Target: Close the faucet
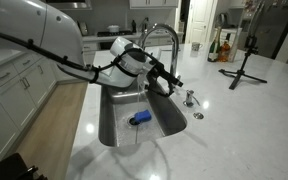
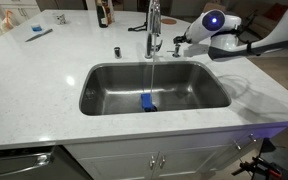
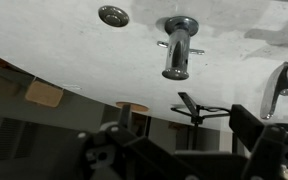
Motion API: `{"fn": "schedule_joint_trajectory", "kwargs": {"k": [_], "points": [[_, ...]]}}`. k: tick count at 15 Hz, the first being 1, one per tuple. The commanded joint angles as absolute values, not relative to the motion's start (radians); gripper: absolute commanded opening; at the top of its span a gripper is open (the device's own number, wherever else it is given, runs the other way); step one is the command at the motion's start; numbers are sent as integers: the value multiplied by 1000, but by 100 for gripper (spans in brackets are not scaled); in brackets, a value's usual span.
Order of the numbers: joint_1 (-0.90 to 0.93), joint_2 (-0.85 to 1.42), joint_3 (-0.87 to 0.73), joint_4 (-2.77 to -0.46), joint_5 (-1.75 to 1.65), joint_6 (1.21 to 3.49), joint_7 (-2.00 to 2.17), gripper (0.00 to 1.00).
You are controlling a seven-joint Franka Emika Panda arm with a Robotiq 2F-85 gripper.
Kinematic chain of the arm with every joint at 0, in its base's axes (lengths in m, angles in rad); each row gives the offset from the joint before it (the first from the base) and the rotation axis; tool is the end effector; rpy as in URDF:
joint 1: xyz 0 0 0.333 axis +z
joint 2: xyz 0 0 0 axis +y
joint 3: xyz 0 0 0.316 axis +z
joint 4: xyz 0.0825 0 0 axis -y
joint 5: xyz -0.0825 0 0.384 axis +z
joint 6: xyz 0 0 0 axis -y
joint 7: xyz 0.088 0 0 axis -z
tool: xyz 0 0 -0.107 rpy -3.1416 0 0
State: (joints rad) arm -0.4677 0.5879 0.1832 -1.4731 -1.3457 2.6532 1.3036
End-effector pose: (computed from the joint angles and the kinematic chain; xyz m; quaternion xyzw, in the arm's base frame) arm 0.7137 -0.2103 0.3919 0.8395 -0.2614 0.4143 0.2352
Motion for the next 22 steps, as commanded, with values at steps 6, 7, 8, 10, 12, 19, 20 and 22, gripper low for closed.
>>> {"fn": "schedule_joint_trajectory", "kwargs": {"k": [6, 7, 8, 10, 12, 19, 20, 22], "points": [[-462, 625, 182, -1429, -1349, 2644, 1303, 100], [-461, 640, 182, -1405, -1332, 2620, 1296, 100], [-466, 660, 189, -1381, -1303, 2606, 1272, 100], [-367, 693, 51, -1327, -1189, 2617, 1240, 100], [-330, 733, -12, -1274, -1106, 2619, 1202, 100], [-236, 880, -129, -1055, -1038, 2615, 1142, 100], [-236, 901, -123, -1027, -1034, 2615, 1126, 100], [-230, 938, -124, -976, -1034, 2614, 1119, 75]]}}
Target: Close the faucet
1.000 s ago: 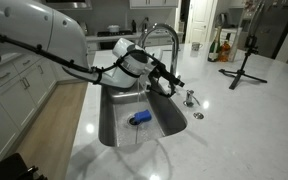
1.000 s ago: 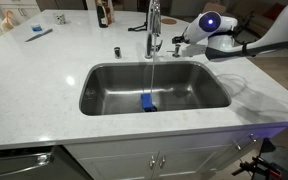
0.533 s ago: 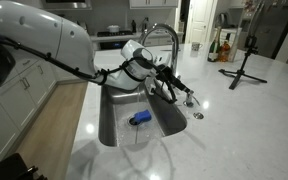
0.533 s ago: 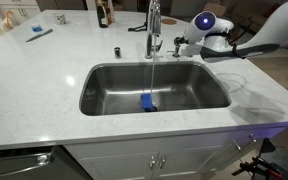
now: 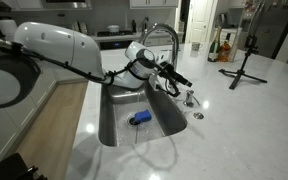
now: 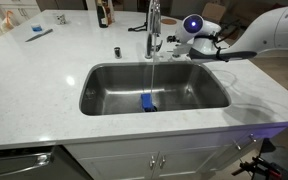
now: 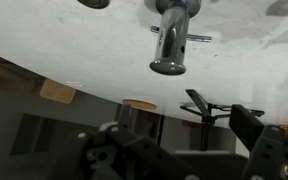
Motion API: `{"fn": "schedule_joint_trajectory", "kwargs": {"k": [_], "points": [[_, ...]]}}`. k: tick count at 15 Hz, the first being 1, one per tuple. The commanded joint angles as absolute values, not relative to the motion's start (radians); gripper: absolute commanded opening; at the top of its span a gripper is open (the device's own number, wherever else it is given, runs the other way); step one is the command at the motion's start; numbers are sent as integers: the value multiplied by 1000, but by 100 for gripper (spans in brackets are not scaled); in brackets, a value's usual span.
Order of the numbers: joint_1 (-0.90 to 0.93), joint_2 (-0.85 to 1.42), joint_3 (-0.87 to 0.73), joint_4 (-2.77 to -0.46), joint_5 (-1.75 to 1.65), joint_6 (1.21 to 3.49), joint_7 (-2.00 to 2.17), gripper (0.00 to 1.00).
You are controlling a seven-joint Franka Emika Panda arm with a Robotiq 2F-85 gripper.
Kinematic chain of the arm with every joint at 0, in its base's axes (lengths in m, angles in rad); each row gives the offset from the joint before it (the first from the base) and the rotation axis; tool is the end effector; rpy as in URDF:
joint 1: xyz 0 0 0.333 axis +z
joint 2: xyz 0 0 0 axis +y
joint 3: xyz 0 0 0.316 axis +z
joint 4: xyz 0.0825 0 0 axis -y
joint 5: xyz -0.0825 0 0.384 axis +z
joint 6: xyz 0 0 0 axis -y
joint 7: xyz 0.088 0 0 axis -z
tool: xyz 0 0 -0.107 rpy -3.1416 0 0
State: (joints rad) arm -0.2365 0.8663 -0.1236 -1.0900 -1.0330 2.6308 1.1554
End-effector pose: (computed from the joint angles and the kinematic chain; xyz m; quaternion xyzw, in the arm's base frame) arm 0.7792 -0.2297 0.3681 0.8218 -0.2869 0.4165 0.2623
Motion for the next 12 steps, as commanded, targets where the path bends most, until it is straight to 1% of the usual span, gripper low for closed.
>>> {"fn": "schedule_joint_trajectory", "kwargs": {"k": [1, 6, 10, 11, 12], "points": [[-229, 954, -124, -954, -1032, 2611, 1109, 74], [-229, 1009, -126, -870, -1032, 2615, 1093, 34], [-232, 1041, -118, -819, -1028, 2622, 1075, 5], [-234, 1046, -114, -810, -1026, 2627, 1070, 0], [-235, 1054, -108, -799, -1022, 2629, 1058, 0]]}}
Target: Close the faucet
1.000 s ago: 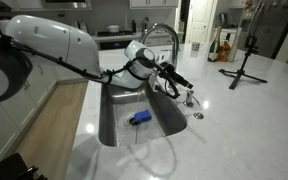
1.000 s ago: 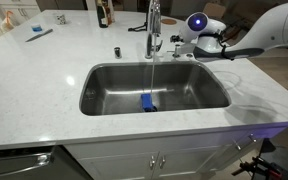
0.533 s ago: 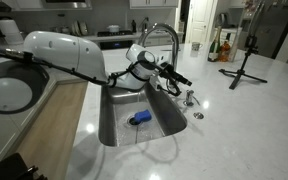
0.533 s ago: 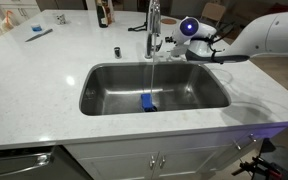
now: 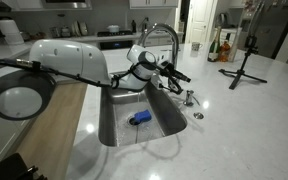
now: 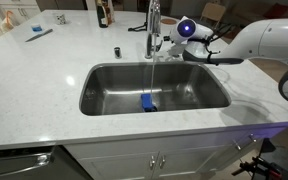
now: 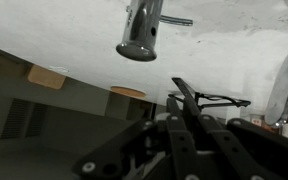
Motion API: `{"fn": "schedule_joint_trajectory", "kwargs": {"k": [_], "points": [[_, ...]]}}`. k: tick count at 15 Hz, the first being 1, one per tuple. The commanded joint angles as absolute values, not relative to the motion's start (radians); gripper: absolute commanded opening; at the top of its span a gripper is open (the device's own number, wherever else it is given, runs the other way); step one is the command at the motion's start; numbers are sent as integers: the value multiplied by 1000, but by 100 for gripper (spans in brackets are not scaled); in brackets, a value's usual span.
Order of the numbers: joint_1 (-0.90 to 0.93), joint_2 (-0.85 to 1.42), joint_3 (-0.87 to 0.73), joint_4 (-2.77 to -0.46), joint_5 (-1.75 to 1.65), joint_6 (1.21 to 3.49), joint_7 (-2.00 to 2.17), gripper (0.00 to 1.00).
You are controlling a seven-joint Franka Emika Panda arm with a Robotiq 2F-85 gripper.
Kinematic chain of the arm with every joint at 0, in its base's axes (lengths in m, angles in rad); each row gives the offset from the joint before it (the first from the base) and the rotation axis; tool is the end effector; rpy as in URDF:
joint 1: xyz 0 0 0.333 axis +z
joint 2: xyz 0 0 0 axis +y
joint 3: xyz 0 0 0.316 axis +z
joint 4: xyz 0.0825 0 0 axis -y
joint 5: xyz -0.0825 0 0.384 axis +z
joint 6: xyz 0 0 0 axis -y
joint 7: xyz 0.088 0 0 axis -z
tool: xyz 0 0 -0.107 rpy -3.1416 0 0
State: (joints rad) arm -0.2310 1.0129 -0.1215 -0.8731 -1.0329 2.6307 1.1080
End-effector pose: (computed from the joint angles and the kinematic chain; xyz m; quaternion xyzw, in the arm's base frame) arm 0.8066 -0.2206 0.3598 0.8145 -0.2582 0.4439 0.2698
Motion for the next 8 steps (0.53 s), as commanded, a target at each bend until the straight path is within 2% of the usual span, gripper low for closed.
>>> {"fn": "schedule_joint_trajectory", "kwargs": {"k": [1, 8], "points": [[-236, 1059, -103, -791, -1020, 2632, 1050, 0], [-246, 1100, -54, -735, -1014, 2658, 1006, 0]]}}
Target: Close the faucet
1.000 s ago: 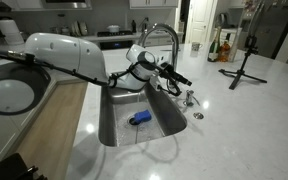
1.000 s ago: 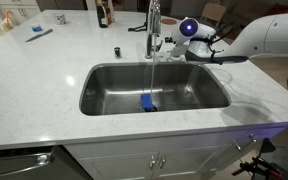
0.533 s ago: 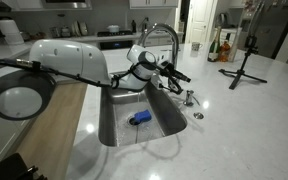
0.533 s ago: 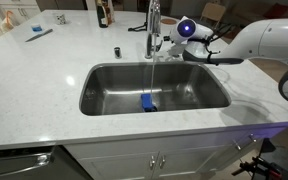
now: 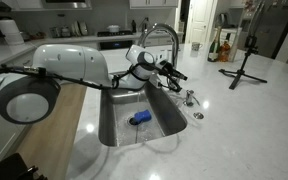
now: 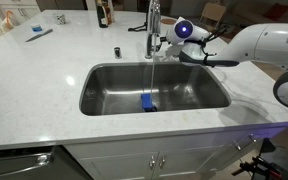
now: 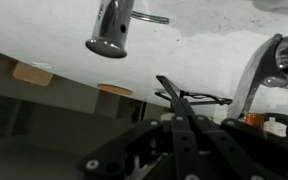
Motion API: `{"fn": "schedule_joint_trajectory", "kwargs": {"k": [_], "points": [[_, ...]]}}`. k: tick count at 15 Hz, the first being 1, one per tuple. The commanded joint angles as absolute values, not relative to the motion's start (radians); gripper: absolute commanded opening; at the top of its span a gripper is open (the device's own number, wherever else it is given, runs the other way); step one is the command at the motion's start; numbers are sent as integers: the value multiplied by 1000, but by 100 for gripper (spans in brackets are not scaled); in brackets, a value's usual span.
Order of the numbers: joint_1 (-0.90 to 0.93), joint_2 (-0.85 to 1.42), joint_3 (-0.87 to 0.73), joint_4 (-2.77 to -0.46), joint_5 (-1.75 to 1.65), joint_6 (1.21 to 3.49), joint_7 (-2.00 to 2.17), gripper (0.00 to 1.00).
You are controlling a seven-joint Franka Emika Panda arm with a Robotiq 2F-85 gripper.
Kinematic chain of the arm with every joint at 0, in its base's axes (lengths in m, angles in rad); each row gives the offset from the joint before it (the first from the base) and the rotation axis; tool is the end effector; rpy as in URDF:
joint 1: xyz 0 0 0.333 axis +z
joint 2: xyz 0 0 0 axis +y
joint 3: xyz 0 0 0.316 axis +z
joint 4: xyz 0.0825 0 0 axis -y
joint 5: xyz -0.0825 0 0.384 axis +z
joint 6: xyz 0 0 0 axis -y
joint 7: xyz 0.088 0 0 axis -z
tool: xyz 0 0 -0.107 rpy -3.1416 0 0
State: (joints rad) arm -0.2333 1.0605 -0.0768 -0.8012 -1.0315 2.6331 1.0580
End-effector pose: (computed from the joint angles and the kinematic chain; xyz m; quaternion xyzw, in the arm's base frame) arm 0.8172 -0.2032 0.3569 0.8208 -0.2372 0.4508 0.2584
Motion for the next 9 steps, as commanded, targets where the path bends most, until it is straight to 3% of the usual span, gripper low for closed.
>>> {"fn": "schedule_joint_trajectory", "kwargs": {"k": [1, 9], "points": [[-247, 1107, -48, -727, -1016, 2665, 997, 0], [-270, 1142, 13, -687, -1011, 2749, 920, 0]]}}
